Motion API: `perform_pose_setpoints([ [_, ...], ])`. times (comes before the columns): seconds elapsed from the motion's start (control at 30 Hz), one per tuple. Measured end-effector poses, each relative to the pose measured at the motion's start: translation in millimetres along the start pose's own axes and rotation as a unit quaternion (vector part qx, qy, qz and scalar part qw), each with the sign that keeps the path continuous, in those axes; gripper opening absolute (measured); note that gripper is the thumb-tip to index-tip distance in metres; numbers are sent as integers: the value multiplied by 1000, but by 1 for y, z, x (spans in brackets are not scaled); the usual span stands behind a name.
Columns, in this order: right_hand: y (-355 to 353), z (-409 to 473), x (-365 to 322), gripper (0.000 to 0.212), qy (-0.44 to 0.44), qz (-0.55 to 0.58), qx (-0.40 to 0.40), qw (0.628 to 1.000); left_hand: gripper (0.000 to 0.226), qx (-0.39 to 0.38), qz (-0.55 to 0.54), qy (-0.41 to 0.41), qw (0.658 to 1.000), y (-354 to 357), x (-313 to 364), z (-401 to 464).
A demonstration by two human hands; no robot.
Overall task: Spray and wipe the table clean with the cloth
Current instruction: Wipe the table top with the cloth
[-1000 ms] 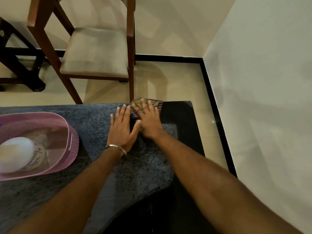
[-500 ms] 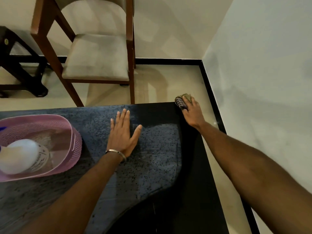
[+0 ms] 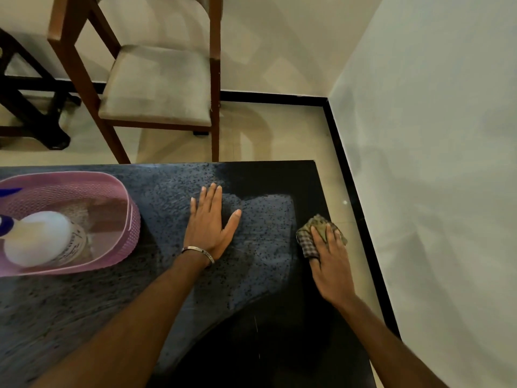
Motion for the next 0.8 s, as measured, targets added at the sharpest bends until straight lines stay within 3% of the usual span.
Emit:
perform_pose_setpoints([
  [0.17, -2, 30, 0, 66, 1, -19, 5, 1000, 86, 5, -7, 6, 1000, -5, -7, -8],
  [0.33, -10, 128, -73, 64, -2, -27, 10, 1000, 87, 22, -9, -6, 1000, -18, -22, -16],
  [0.47, 11, 156, -178, 67, -118, -54, -31, 991, 89, 37, -5, -27, 999, -35, -35, -20],
  [0.6, 39, 120, -243, 68, -245, -81, -77, 963, 88, 44, 6, -39, 998, -48, -47, -21],
  [0.7, 38, 93, -225, 67, -292, -77, -85, 950, 90, 36, 15, -40, 998, -48, -49, -23],
  [0.8, 18, 90, -158, 70, -224, -59, -67, 970, 89, 25, 8, -37, 999, -42, -41, -30],
])
Point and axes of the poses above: each hand's wrist, its own z-axis towards the middle knuckle, its own y-axis out of the palm, x = y × z, the point moved 2 cm from there along z, towards the middle knuckle
